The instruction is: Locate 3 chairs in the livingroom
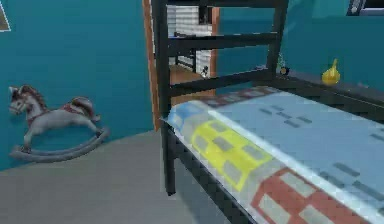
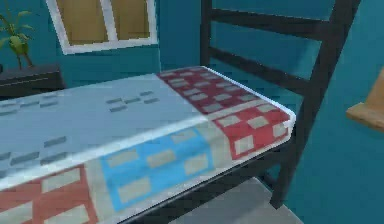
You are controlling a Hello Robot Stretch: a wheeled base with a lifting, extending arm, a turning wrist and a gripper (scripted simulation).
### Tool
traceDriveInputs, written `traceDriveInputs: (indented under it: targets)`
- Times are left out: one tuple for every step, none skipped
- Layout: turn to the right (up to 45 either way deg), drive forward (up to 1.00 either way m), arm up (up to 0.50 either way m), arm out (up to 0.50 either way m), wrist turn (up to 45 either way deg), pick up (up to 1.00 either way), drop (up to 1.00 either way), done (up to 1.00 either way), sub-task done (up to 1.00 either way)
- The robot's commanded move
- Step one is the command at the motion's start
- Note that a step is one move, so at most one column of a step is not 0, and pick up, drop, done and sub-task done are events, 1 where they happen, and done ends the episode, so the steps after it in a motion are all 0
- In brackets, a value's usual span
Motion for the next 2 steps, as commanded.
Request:
traceDriveInputs:
  targets:
    - [-45.0,0.0,0.0,0.0,0.0,0.0,0.0,0.0,0.0]
    - [-9.0,0.0,0.0,0.0,0.0,0.0,0.0,0.0,0.0]
